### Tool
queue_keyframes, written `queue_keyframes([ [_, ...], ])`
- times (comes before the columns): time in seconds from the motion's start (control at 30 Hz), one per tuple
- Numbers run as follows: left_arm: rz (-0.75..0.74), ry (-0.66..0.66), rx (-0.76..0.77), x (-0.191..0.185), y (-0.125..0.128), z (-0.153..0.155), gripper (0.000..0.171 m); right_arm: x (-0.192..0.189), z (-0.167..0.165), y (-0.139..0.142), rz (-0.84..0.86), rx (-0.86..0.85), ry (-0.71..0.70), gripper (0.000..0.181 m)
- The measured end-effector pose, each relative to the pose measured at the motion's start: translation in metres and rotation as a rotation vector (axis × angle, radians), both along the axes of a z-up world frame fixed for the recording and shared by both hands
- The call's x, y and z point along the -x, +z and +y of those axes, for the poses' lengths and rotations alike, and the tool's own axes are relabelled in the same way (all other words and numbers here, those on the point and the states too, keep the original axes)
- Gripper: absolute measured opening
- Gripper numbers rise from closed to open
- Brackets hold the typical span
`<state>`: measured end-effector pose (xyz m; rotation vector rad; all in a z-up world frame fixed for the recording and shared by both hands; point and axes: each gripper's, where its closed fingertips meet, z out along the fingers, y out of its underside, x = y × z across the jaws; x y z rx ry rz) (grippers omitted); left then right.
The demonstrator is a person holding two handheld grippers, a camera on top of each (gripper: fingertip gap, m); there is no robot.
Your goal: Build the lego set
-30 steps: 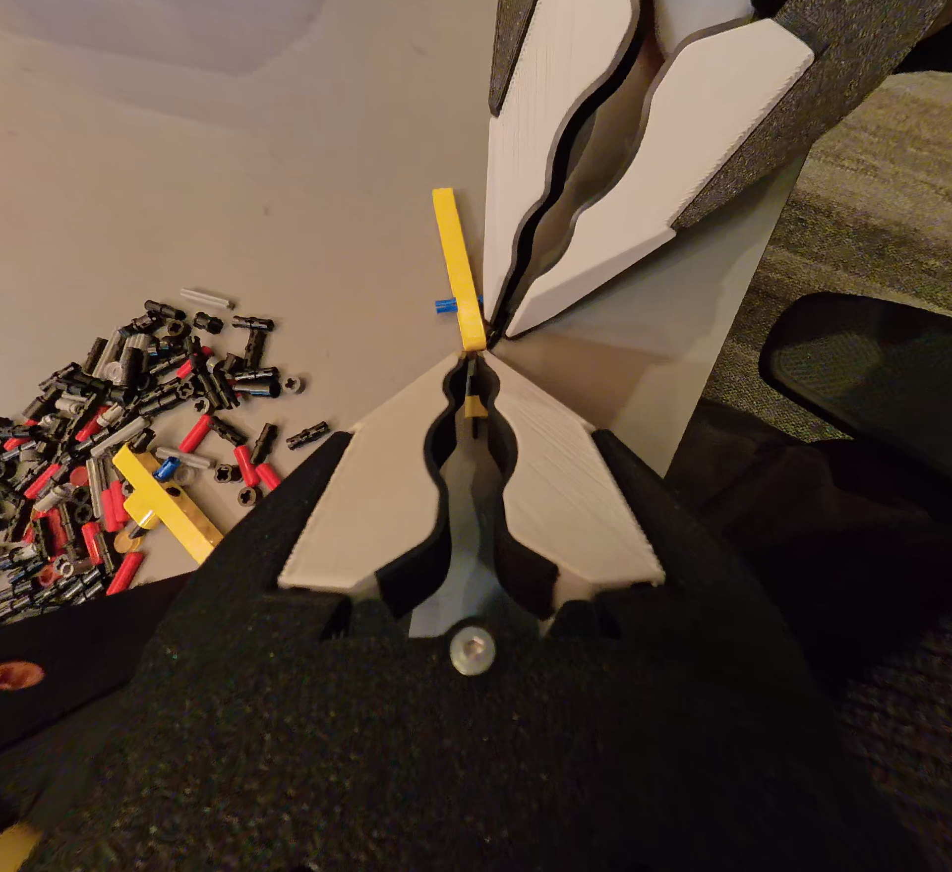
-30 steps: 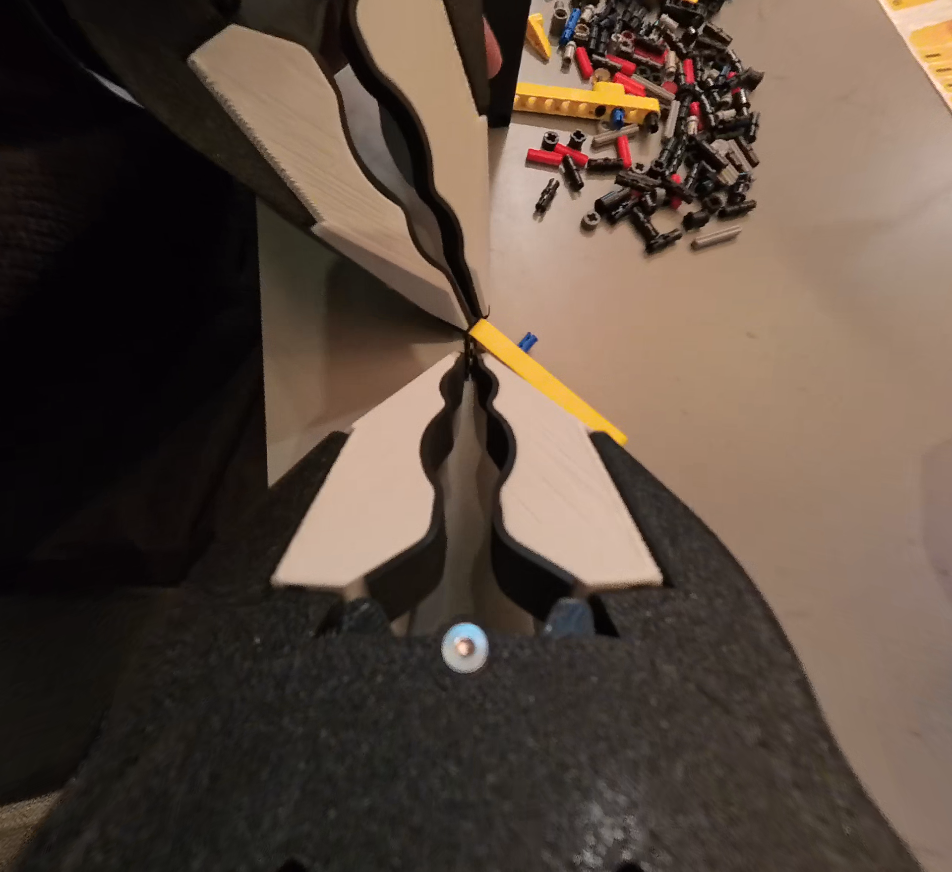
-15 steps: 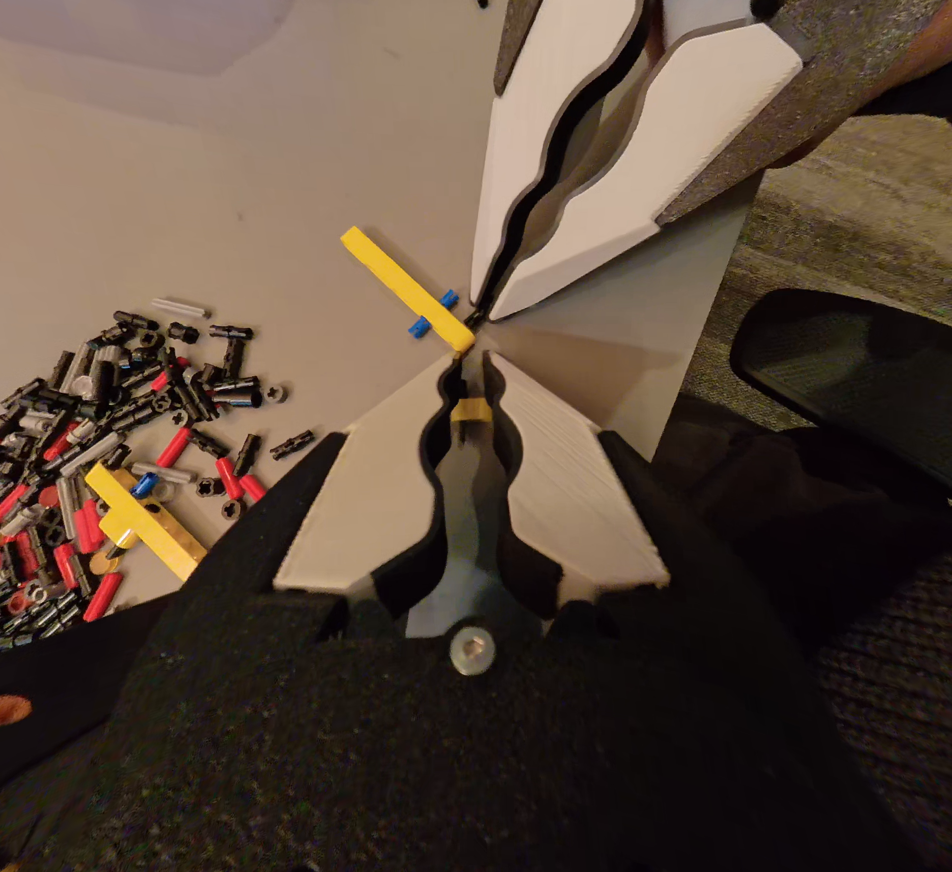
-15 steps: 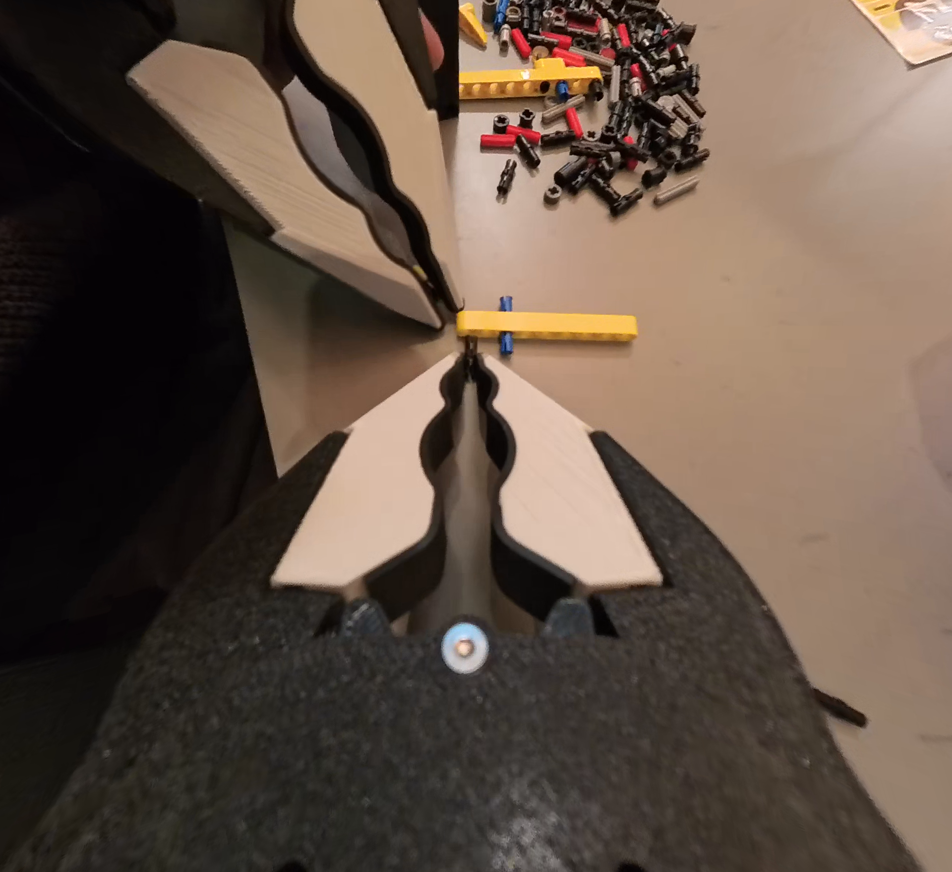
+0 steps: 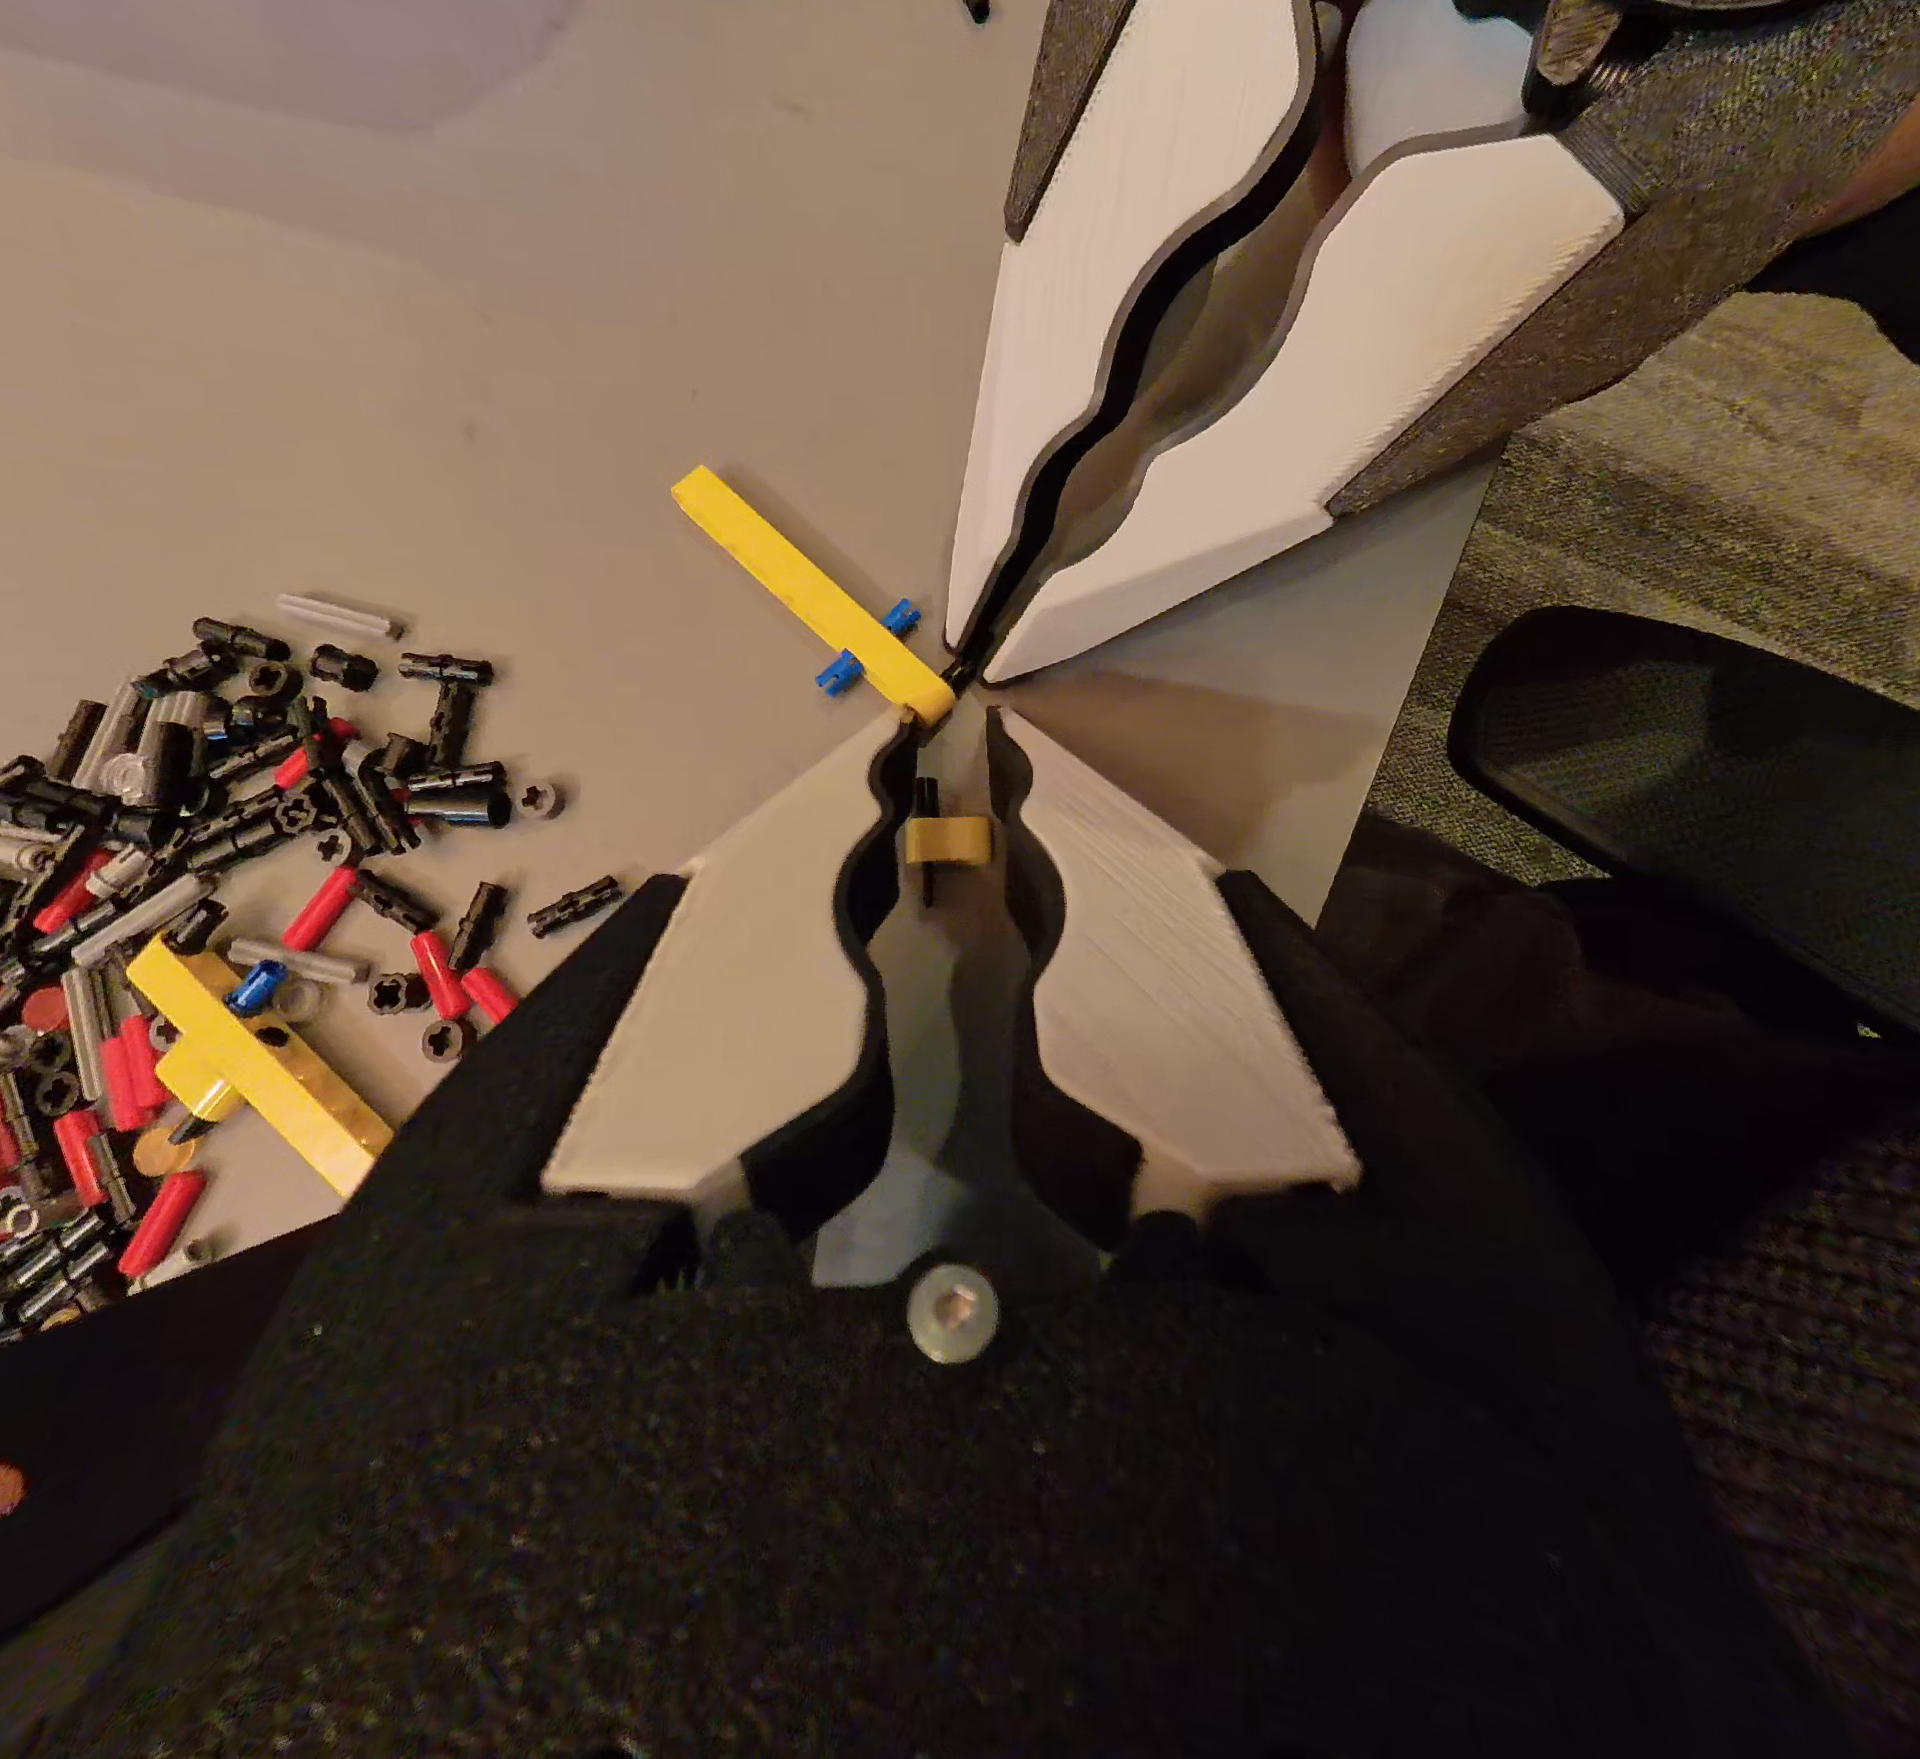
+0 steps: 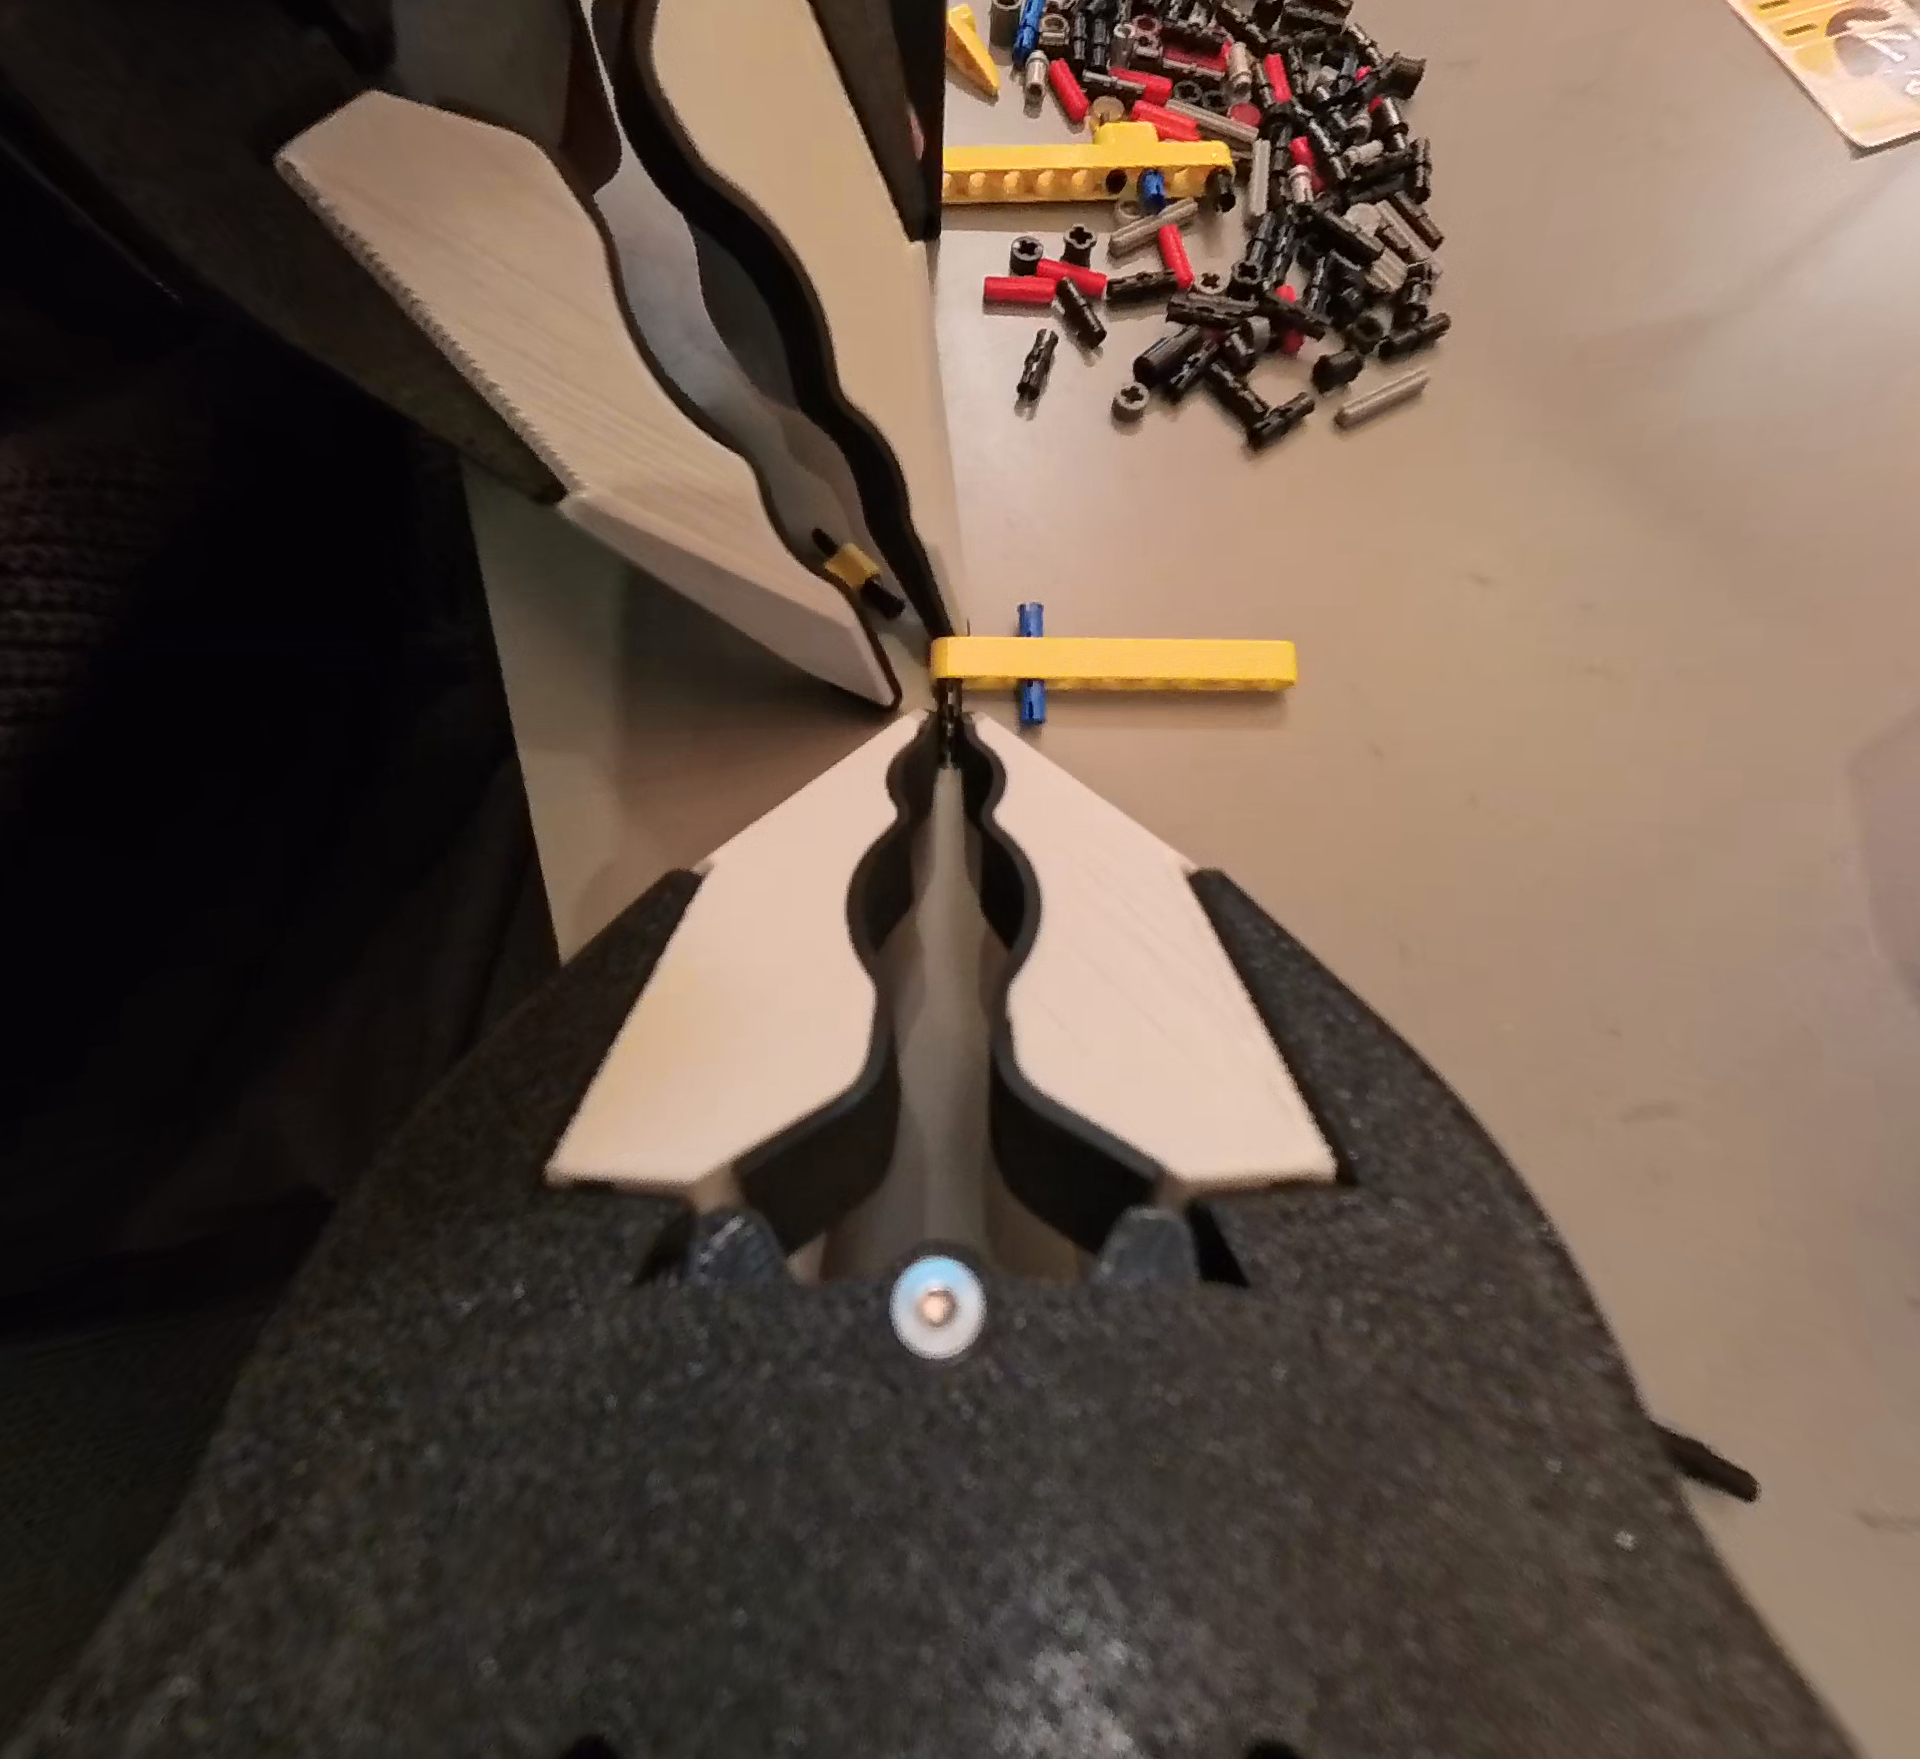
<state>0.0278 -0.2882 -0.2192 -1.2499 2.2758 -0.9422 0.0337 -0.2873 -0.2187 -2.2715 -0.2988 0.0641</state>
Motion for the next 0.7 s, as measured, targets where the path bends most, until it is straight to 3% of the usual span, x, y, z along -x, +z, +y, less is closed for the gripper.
queue_keyframes([
  [0.4, -0.005, 0.016, 0.01, -0.0015, -0.0002, 0.0028, 0.005, 0.0006, 0.001, 0.0006, -0.129, -0.041, 0.068, 0.004],
  [0.7, -0.025, 0.032, -0.002, -0.0014, -0.0003, 0.0027, 0.003, 0.0008, 0.0016, 0.0003, -0.058, -0.02, 0.048, 0.003],
])
